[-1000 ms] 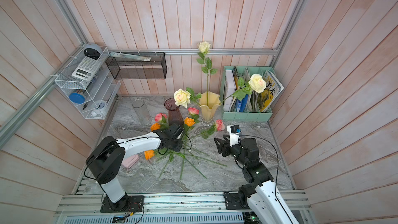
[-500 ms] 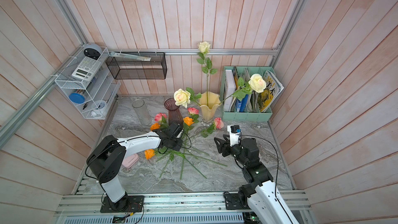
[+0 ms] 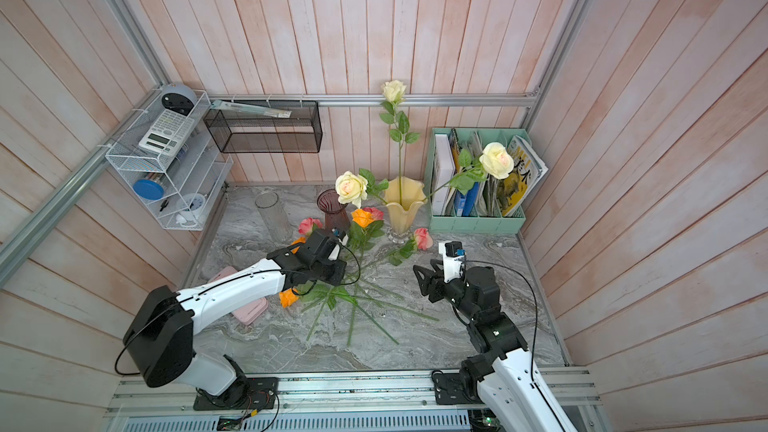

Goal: Arrange the flowers in different vases according to their colors
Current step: Pick up the flower at the center of the board.

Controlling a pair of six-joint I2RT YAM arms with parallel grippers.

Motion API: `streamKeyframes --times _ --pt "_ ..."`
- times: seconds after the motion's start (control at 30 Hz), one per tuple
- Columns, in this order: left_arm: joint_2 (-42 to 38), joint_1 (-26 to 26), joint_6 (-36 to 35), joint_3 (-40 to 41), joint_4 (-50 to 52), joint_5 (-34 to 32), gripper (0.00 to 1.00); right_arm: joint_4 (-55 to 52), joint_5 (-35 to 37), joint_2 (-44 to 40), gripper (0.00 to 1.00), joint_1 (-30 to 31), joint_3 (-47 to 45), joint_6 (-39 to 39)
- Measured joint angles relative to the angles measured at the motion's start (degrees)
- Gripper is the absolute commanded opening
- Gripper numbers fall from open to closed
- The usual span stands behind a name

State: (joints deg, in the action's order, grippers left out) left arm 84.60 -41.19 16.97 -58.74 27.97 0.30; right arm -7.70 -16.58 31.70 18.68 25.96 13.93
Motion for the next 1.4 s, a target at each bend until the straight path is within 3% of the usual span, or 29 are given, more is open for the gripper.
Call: streamKeyframes --times 0.2,0.37,0.57,0.7,0.83,1.1,1.4 --pt "-18.51 0.39 3.13 5.38 5.29 -0.22 0.01 0.02 -0.02 0.09 0.63 0.00 0.00 -0.02" --pt "-30.75 0.79 5.31 4.74 11.19 -2.10 0.00 0.37 -0.04 0.90 0.63 0.04 0.00 0.00" --pt "-37.27 1.38 5.51 -0.68 17.40 -7.74 0.00 0.44 -0.04 1.22 0.63 0.04 0.00 -0.02" --pt "-38.10 2.49 3.02 -3.72 10.71 -13.38 0.00 0.50 -0.07 1.53 0.63 0.04 0.00 0.00" --pt "-34.34 3.61 -2.40 -5.31 -2.67 -16.39 0.00 0.63 -0.22 2.25 0.63 0.04 0.00 0.00" --pt "-15.26 6.91 -12.81 -13.05 -31.87 -15.74 0.00 1.70 -0.13 2.08 0.63 0.04 -0.83 0.22" --pt "0.90 10.29 -18.75 -23.19 -48.11 -14.64 0.00 1.73 0.13 2.36 0.63 0.04 -1.38 0.20"
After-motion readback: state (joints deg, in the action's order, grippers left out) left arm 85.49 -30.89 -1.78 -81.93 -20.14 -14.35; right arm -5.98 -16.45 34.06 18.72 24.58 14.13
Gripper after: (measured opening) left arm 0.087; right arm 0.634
